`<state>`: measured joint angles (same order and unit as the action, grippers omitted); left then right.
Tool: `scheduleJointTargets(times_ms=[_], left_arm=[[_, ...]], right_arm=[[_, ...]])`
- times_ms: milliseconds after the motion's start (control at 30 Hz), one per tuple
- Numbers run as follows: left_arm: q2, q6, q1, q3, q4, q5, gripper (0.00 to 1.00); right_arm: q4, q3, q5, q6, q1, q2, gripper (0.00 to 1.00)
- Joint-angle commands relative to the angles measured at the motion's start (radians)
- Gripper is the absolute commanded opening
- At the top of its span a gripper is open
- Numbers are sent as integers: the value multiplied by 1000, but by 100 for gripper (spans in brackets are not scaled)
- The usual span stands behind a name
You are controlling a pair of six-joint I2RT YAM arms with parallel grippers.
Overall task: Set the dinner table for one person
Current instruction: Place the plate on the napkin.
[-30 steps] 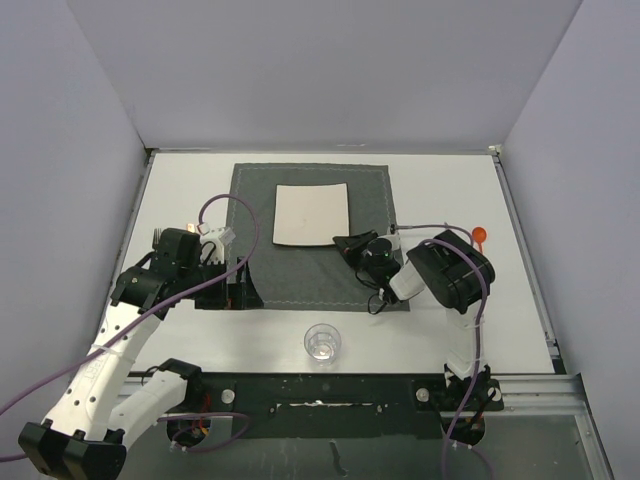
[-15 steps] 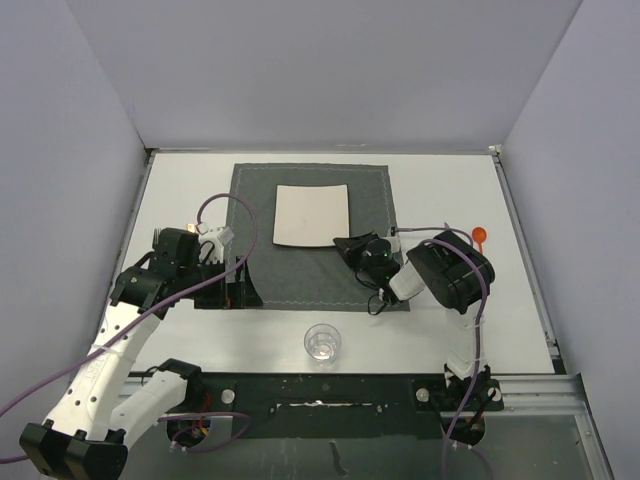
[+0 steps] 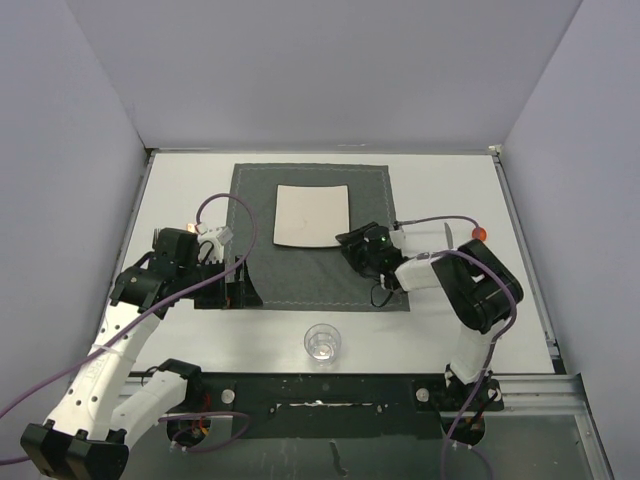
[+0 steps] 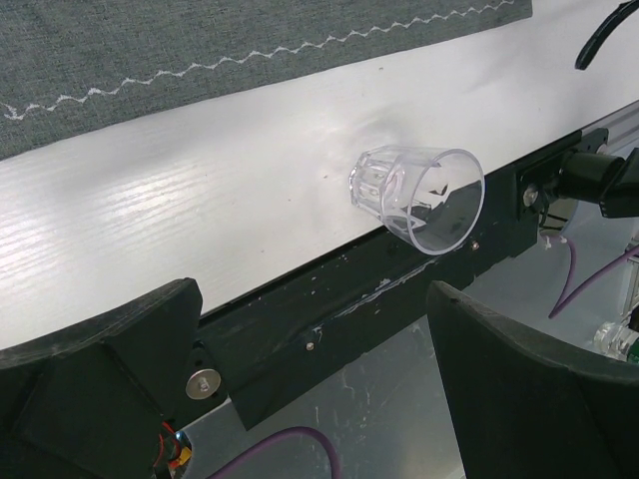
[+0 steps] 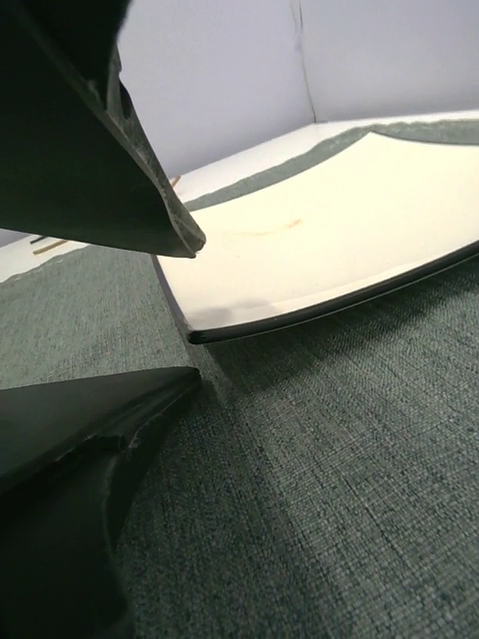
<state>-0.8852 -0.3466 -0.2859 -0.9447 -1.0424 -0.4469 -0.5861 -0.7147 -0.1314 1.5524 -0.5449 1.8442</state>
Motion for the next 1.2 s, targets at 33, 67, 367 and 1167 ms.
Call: scheduleJointTargets(times_ms=[33,67,367,1167], left_arm=[[6,9,7,-7,54,-19,98],[7,9,7,-6,54,-18,98],[20,0,9,-8,53,1,98],[-124,-100,14,-100,77,160,98]], right_arm=[[333,-115,-34,-52,-2,-95,49],[401,-141,-50,-72,-2,-111,50],[851,-372,-183,-310,23,-286,53],[1868,-955,12,-1070,-49,-299,57]])
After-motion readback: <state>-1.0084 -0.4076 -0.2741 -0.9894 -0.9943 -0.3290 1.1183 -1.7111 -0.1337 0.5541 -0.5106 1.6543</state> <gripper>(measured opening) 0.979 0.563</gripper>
